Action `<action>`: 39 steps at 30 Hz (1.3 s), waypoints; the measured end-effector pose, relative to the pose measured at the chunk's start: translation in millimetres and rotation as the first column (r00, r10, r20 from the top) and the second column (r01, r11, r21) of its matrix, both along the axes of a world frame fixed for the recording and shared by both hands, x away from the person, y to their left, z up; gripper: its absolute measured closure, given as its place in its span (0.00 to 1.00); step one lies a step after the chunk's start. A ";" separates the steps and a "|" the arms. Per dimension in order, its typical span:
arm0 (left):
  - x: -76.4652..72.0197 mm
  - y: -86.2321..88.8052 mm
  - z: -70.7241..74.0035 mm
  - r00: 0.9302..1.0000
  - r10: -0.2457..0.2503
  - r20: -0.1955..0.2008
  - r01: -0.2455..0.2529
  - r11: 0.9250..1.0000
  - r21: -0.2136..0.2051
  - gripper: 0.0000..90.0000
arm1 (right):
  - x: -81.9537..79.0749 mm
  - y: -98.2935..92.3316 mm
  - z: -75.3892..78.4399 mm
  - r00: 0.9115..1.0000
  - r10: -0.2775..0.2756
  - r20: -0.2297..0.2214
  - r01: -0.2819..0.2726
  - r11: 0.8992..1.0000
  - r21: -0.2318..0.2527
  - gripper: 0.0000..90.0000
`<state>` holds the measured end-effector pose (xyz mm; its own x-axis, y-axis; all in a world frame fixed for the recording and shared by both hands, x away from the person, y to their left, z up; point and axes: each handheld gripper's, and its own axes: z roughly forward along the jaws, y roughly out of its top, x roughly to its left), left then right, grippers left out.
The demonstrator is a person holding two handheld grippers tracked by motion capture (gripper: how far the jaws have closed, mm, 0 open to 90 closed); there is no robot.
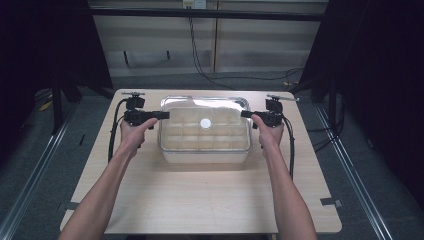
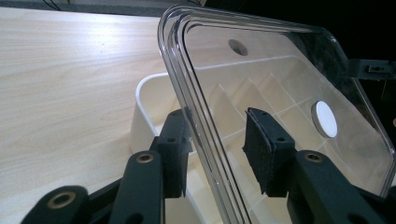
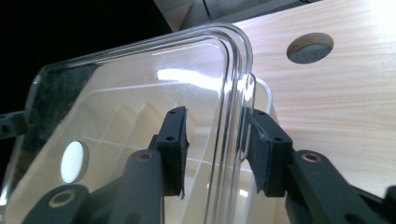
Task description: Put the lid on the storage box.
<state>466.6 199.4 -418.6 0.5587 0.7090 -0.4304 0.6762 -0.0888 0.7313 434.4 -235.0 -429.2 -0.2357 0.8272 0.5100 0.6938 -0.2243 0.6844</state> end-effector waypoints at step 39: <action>7.8 -0.7 -35.3 0.994 -0.018 -0.107 0.018 1.000 0.000 0.49 | 3.5 10.2 -20.0 1.000 -0.004 -0.021 0.001 0.988 -0.157 0.56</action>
